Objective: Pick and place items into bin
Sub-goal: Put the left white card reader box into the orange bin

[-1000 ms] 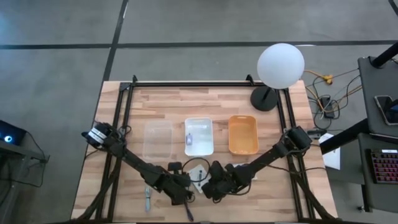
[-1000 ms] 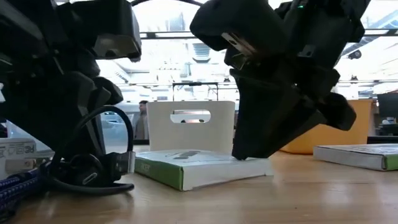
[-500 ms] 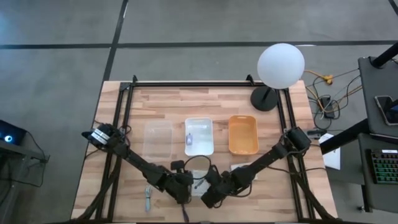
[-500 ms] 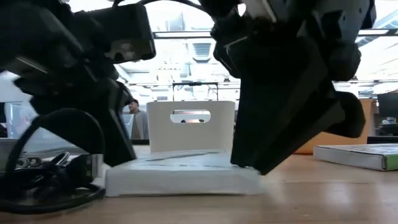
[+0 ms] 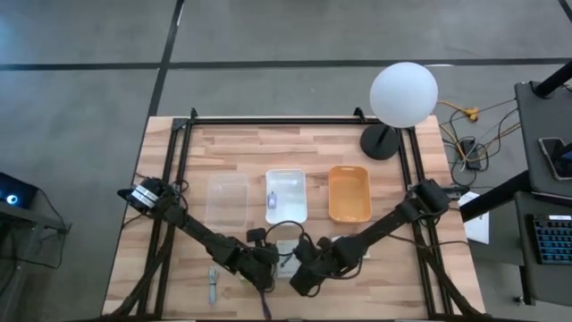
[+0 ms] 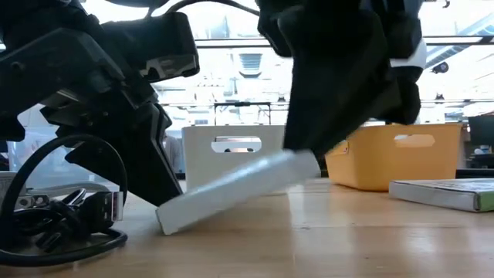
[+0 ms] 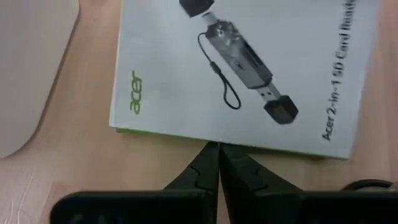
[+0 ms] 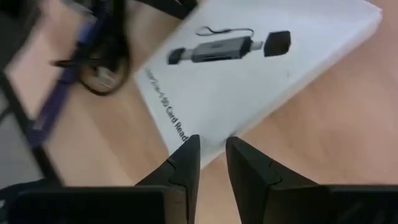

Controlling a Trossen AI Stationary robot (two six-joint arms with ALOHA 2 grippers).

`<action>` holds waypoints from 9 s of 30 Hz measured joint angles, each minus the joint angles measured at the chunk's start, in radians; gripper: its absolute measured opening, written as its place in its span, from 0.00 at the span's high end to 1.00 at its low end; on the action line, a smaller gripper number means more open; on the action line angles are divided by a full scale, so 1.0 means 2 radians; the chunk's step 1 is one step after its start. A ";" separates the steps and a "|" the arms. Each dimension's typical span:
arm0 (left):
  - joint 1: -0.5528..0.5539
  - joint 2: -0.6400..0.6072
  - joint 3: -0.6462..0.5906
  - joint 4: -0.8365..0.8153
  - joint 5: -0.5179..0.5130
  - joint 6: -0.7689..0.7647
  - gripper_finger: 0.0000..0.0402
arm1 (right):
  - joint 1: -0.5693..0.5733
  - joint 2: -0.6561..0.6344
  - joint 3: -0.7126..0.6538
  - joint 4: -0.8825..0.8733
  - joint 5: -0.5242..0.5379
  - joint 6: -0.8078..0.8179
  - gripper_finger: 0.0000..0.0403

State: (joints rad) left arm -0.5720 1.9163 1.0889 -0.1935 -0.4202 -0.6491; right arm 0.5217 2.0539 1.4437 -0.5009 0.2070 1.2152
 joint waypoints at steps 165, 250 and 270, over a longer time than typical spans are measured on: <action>0.023 -0.016 -0.044 0.268 0.021 -0.236 0.68 | 0.033 0.030 -0.093 0.072 -0.016 0.047 0.83; 0.049 0.031 0.140 0.053 0.108 -0.127 0.36 | 0.123 0.013 -0.098 0.011 0.148 0.233 0.83; 0.048 0.019 0.120 -0.025 0.111 -0.125 0.36 | 0.074 0.014 -0.083 0.022 0.139 0.127 0.83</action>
State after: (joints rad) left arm -0.4751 1.9546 1.3289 -0.2443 -0.1989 -0.8985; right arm 0.6694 2.0811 1.2770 -0.4571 0.4850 1.4695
